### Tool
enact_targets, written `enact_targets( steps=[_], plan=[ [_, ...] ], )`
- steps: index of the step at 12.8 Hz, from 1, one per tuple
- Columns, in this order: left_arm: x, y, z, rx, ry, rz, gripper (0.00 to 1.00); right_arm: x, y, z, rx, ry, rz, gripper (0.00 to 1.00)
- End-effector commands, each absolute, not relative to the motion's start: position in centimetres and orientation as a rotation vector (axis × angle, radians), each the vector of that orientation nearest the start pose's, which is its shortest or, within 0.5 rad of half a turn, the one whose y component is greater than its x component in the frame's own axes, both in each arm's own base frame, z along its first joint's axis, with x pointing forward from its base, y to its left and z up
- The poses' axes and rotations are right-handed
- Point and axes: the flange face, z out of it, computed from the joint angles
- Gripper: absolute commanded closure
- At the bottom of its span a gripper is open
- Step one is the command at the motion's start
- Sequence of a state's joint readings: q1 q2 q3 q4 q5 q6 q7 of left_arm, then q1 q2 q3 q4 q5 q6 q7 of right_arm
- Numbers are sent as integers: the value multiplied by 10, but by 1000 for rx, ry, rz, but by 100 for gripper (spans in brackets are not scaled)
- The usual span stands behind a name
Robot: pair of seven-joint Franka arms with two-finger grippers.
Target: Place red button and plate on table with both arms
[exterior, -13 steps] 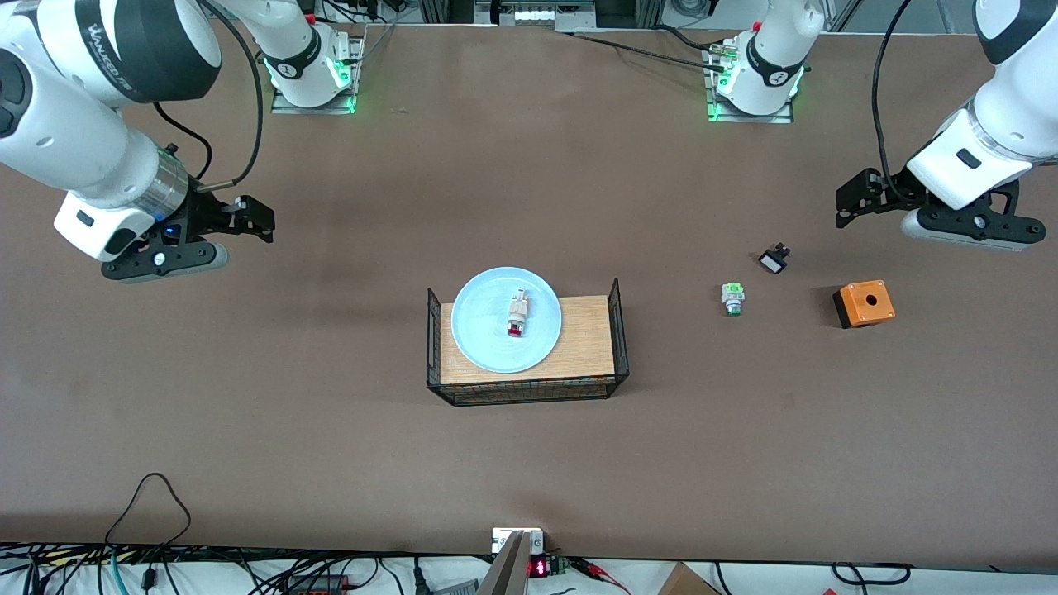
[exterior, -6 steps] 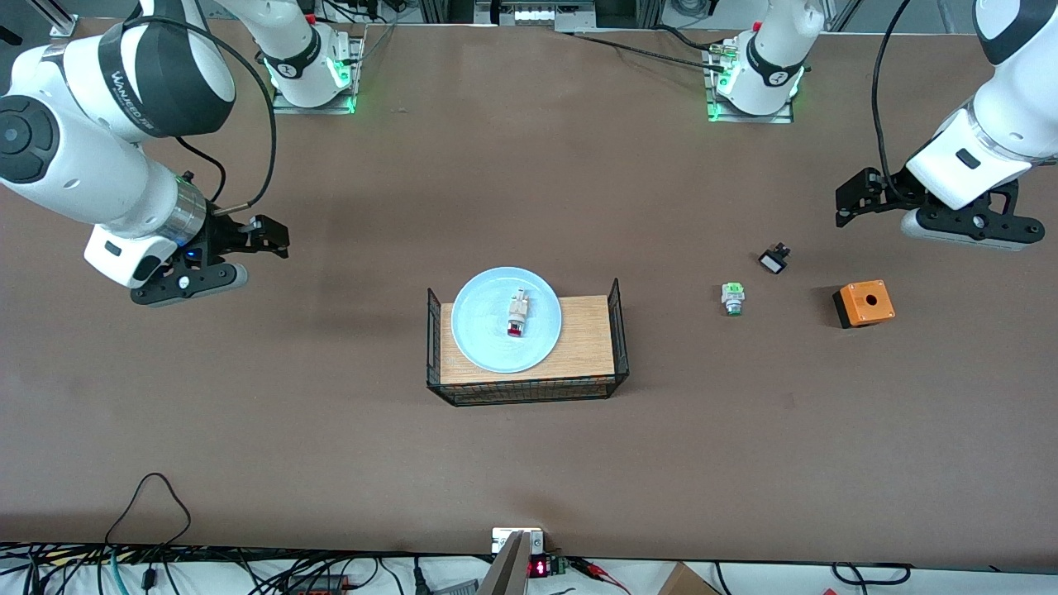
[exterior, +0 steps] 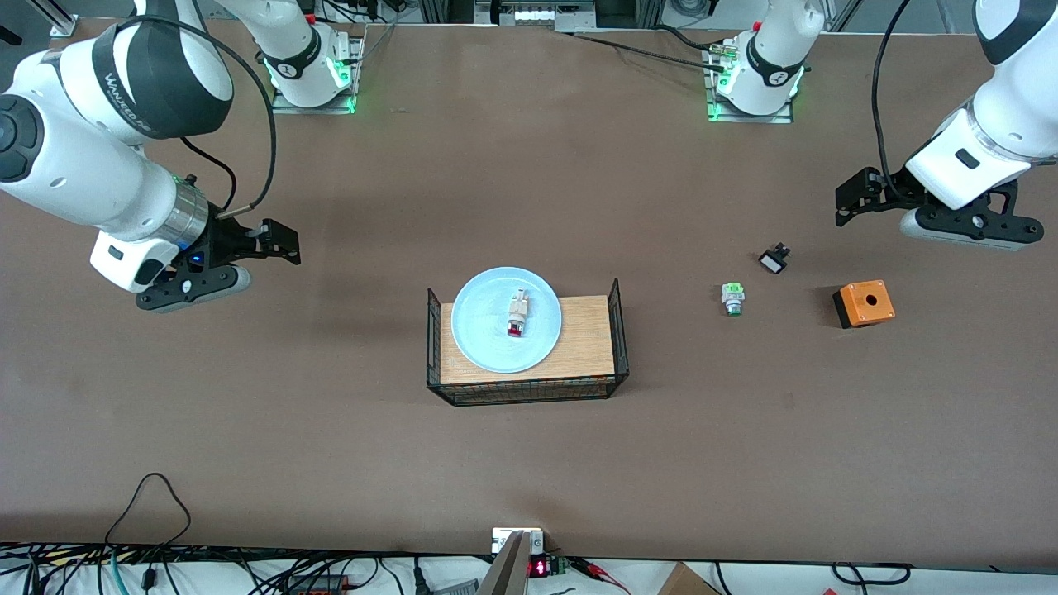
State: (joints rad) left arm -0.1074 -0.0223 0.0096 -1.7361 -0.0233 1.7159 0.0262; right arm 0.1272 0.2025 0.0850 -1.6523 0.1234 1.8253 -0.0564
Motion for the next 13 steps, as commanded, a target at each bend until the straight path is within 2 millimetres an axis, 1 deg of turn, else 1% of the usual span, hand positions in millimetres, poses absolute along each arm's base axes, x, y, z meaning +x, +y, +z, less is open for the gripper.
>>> enact_targets(
  steps=[1,3,4,5,6,7,8,9,10,11,12,13],
  plan=[
    [550,-54,578,-3141,211,0,0,609,139,492,-2961,-361,48,0],
    [550,-57,579,-3144,192,-4,0,608,139,489,-2961,-380,69,0],
    [551,-63,583,-3162,194,-15,0,608,141,488,-2961,-380,70,0],
    [550,-99,589,-3192,274,-9,0,607,144,488,-2960,-377,71,0],
    [545,-129,590,-3222,327,57,0,608,140,488,-2960,-374,68,0],
    [543,-162,589,-3267,300,82,0,610,135,487,-2963,-364,71,0],
    [545,-198,591,-3283,267,87,0,612,130,481,-2965,-351,82,0],
    [542,-232,594,-3284,285,84,0,613,127,480,-2968,-345,81,0],
    [535,-271,589,-3282,314,102,0,614,127,482,-2971,-358,69,0],
    [531,-300,579,-3274,333,129,0,613,128,484,-2971,-357,67,0],
    [536,-330,572,-3282,377,81,0,612,128,484,-2968,-346,77,0],
    [533,-361,566,-3275,409,16,0,612,126,483,-2969,-342,81,0]
  ],
)
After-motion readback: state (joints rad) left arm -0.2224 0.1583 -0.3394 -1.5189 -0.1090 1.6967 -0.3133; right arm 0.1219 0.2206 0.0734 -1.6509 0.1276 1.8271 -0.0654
